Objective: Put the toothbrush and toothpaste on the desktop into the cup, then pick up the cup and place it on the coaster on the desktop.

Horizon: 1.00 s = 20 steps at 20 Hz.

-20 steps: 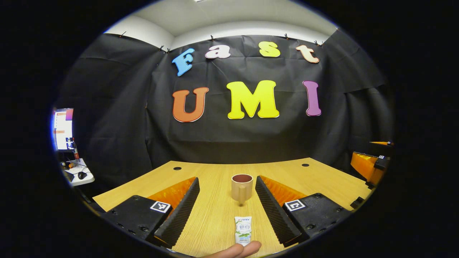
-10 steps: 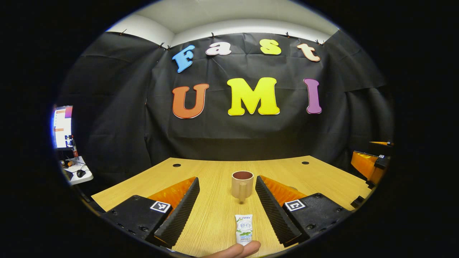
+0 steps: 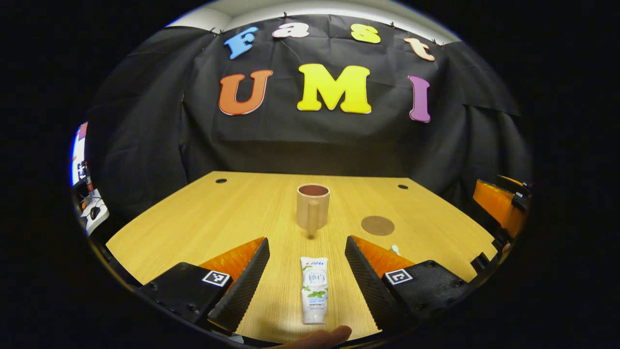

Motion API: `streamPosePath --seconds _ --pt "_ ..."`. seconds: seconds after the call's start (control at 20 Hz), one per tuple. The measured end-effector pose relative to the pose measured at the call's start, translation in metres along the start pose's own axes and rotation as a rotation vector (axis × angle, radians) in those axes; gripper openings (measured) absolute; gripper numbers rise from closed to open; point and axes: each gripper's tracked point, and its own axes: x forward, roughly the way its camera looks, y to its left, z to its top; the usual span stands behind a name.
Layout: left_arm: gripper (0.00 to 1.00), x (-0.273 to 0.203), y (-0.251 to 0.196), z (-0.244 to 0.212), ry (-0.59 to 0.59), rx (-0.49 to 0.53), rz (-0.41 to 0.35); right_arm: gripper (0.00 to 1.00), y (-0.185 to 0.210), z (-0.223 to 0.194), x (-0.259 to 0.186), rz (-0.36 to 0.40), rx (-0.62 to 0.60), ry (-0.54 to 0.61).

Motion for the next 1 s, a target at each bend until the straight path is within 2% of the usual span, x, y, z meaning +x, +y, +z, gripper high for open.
streamPosePath --seconds 0.25,0.4,0.55,0.75,0.85,0.9,1.0 --pt "1.00 0.009 -0.012 -0.062 0.208 0.013 -0.029 0.95 -0.003 -0.022 0.008 0.002 0.007 0.053" --pt "1.00 0.011 -0.013 -0.079 0.295 0.031 -0.007 0.95 -0.003 -0.029 0.013 0.005 0.020 0.075" --pt "0.98 0.014 -0.017 -0.089 0.340 0.034 -0.004 0.95 -0.001 -0.036 0.016 0.014 0.018 0.092" --pt "0.94 0.017 -0.011 -0.099 0.395 -0.021 0.012 0.96 -0.002 -0.042 0.019 0.011 0.016 0.108" --pt "0.88 0.019 -0.009 -0.097 0.395 -0.020 0.018 0.96 -0.002 -0.044 0.020 0.013 0.027 0.117" --pt "0.81 0.020 -0.010 -0.098 0.401 -0.016 0.017 0.95 -0.002 -0.044 0.021 0.016 0.033 0.122" --pt "0.78 0.022 -0.010 -0.098 0.405 -0.014 0.018 0.96 -0.002 -0.046 0.022 0.015 0.038 0.128"
